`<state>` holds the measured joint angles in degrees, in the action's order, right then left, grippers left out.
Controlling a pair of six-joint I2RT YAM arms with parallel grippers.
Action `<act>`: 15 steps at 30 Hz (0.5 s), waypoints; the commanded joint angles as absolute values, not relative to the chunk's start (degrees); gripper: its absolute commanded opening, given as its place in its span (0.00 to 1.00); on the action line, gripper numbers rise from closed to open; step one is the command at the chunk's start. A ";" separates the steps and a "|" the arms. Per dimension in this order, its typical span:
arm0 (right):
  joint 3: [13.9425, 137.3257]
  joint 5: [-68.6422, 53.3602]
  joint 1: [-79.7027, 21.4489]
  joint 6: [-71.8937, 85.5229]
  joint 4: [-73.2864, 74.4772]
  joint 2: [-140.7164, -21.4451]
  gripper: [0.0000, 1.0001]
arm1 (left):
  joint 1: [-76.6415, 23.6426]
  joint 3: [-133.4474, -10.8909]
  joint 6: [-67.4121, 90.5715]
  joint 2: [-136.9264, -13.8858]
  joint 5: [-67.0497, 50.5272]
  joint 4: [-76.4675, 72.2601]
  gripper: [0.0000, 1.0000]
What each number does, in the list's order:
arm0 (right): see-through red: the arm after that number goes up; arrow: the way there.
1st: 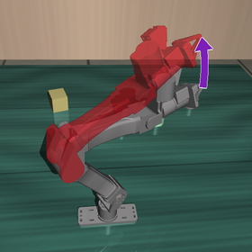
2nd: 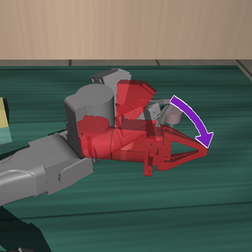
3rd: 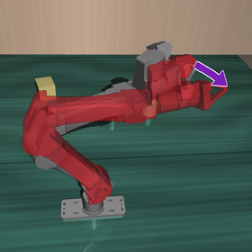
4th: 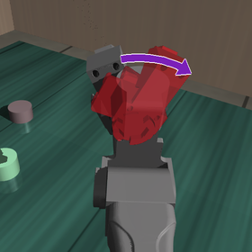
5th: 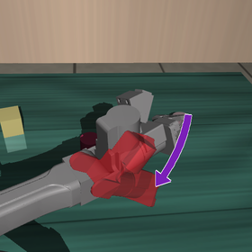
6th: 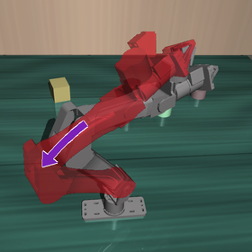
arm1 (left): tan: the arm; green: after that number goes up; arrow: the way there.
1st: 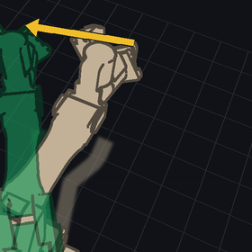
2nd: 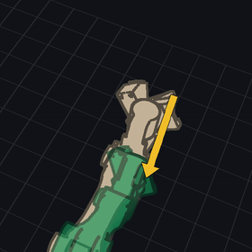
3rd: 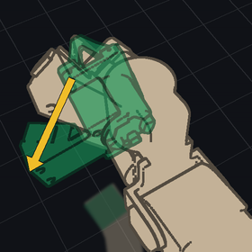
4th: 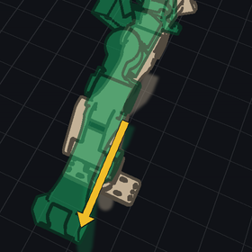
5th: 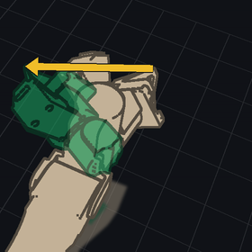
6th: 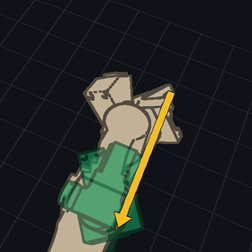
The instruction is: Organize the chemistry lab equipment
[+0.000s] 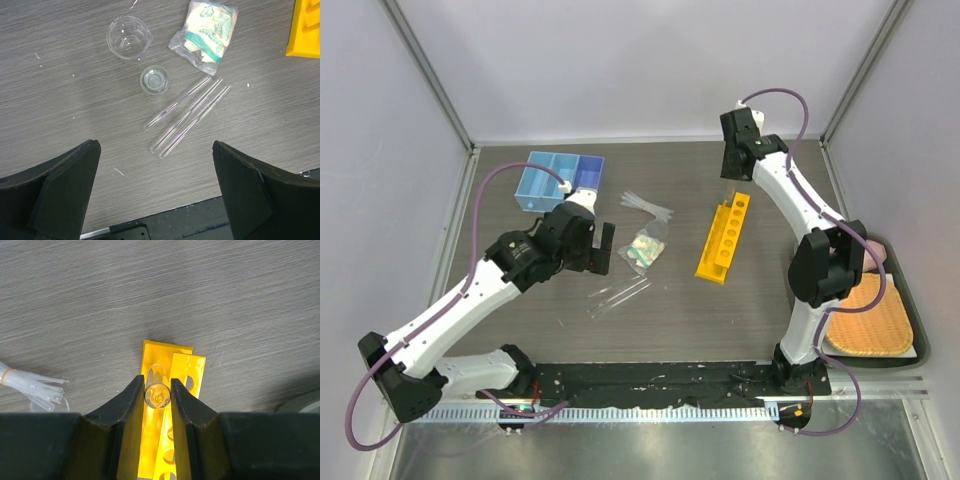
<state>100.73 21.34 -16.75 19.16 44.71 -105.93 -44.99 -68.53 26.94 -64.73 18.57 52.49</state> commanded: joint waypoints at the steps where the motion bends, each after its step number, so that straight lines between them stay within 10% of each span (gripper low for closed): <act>1: 100.81 21.89 -16.61 19.07 41.93 -107.05 0.01 | -44.91 -69.70 25.58 -64.86 19.86 50.71 1.00; 15: 97.21 20.04 -16.61 20.04 40.34 -109.25 0.01 | -44.91 -69.43 25.05 -65.04 20.13 50.54 1.00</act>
<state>98.32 20.10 -16.75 19.44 42.72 -109.01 -44.99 -68.53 26.20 -65.12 19.11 52.49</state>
